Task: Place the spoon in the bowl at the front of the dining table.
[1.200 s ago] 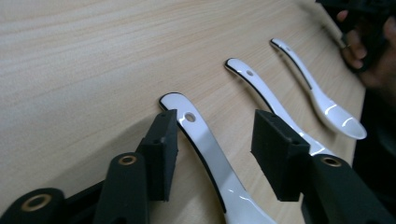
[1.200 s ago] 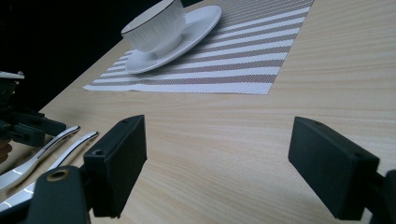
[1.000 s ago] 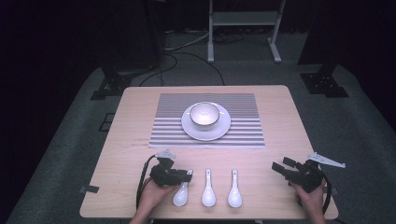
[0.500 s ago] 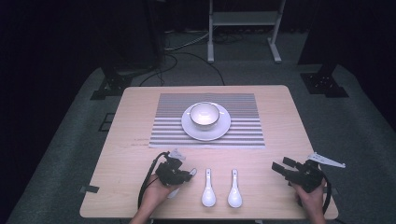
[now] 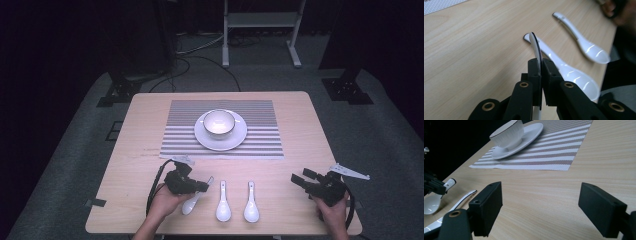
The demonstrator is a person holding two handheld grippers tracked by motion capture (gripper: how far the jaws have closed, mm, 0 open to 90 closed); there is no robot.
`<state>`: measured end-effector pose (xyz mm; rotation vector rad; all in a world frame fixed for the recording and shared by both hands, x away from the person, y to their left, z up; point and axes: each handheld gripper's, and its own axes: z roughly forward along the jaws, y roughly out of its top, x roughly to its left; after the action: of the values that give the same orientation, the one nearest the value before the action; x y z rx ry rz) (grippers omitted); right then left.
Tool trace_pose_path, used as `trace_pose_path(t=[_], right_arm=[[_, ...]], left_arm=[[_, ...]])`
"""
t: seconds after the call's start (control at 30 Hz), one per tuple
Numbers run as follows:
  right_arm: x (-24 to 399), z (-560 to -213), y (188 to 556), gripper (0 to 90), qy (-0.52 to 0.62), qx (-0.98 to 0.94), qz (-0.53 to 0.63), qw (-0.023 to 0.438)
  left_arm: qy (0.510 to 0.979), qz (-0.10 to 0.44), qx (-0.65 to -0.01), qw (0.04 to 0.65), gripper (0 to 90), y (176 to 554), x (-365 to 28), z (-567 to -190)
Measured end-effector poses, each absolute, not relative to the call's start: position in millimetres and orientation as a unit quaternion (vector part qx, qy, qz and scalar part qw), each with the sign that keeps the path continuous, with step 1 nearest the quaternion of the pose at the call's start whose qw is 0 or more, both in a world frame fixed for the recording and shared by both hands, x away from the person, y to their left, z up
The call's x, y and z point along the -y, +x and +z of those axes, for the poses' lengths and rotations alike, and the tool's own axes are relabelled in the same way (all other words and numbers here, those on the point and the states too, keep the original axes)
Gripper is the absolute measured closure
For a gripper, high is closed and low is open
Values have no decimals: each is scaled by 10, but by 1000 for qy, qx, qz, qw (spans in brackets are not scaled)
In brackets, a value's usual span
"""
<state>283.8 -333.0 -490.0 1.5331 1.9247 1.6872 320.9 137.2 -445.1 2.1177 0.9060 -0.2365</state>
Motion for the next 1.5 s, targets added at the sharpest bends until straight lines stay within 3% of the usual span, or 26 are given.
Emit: trace_pose_path(t=[0.37, 0.8, 1.5], right_arm=[[3330, -4899, 2838, 184, 513, -643, 564, 79], [3332, -4900, 2839, 184, 513, -643, 564, 78], [3333, -4902, 2841, 184, 514, -642, 564, 77]], left_arm=[[811, -102, -367, 444, 851, 3309, -1565, -4229], [780, -126, -387, 475, 851, 3501, -1669, -4232], [760, -128, -404, 492, 849, 3847, -1686, -3983]])
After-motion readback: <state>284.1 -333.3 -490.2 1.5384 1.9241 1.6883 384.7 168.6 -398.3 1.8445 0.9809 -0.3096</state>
